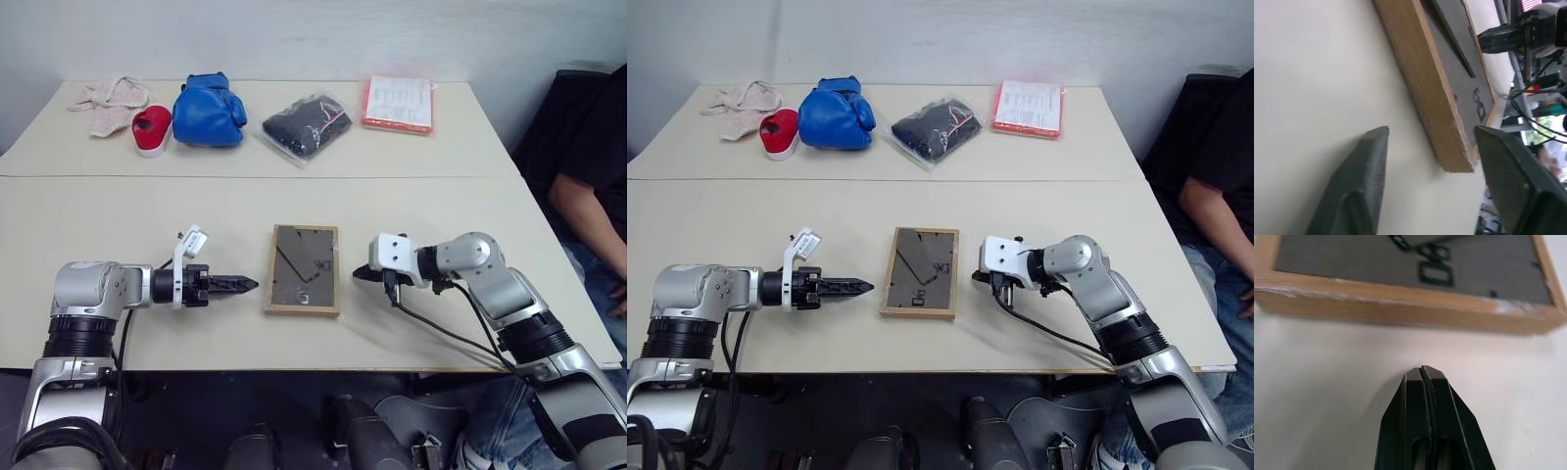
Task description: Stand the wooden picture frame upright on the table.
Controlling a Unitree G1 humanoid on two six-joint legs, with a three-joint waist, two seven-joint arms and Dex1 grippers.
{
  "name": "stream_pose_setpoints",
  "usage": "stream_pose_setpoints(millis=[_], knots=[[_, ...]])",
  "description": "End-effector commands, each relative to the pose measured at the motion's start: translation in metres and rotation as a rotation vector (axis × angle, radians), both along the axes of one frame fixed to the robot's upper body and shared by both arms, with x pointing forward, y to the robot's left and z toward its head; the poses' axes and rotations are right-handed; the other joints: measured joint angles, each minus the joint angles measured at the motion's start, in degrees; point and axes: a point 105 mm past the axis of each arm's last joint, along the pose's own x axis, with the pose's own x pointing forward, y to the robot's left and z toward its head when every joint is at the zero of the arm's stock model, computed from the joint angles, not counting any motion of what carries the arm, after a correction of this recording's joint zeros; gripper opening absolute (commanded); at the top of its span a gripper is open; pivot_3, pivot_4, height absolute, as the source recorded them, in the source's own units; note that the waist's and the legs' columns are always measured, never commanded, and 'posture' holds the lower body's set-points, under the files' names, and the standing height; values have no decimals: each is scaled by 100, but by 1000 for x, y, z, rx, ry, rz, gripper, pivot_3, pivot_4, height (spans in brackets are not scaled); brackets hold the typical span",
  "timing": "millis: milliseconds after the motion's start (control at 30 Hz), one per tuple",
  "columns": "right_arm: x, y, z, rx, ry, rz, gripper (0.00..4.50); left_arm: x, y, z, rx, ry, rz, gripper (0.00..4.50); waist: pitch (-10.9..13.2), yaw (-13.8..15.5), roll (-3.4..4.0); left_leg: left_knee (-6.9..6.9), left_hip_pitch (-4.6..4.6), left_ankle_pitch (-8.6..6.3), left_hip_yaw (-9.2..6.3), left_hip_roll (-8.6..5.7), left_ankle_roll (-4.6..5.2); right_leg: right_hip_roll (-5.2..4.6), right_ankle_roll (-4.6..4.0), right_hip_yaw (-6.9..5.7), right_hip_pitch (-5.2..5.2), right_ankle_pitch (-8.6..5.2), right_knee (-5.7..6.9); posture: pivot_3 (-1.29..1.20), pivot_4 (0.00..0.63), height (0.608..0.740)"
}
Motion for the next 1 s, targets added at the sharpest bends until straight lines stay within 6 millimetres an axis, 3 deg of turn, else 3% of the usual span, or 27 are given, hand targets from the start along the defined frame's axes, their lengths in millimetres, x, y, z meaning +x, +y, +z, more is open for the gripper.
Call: stream_pose_setpoints(millis=[33,100,167,267,500,600,733,900,1000], knots=[[-4,8,4,-28,-54,45,0,-6,-13,-15,49,62,-49,4110,-1,9,1,0,4,0,0,0,-1,0,0,0,5,0,-2,0,150,740],[-4,13,3,-20,-50,46,0,-5,-20,-21,67,78,-68,4463,-8,36,6,-1,18,-1,-1,-2,-1,-2,-1,0,20,-1,-5,0,150,740],[-4,15,2,-17,-50,48,0,-4,-26,-24,76,88,-83,4463,-15,72,15,-1,30,-2,0,-6,2,-7,-1,0,30,-1,-7,0,150,740],[-3,21,-2,-14,-56,43,0,-3,-52,-31,88,86,-156,4463,-23,149,18,0,40,-4,0,-9,5,-8,-1,1,40,-1,-9,0,150,740],[-2,20,-4,-6,-62,22,0,3,-76,-16,-6,78,-183,4463,-30,180,23,1,48,-12,-5,-11,19,-11,-1,1,60,-1,-17,0,150,740],[-3,17,-5,-7,-62,16,0,8,-74,-7,-26,56,-168,3865,-30,159,23,1,48,-12,-6,-11,19,-11,0,0,60,-1,-18,0,150,740],[-4,14,-1,30,-53,-7,0,17,-66,4,-63,22,-121,2658,-29,151,21,1,48,-11,-5,-9,16,-11,0,0,58,-1,-17,0,150,740],[-10,11,22,155,1,-62,0,15,-59,28,-155,-31,-123,1345,-27,118,18,1,43,-9,-3,-8,12,-10,0,1,49,-1,-12,0,150,740],[-21,-5,49,250,106,-99,508,10,-51,45,-203,-81,-124,1272,-25,98,16,0,33,-3,-3,-9,1,-10,-1,3,31,-1,-2,0,150,740]])
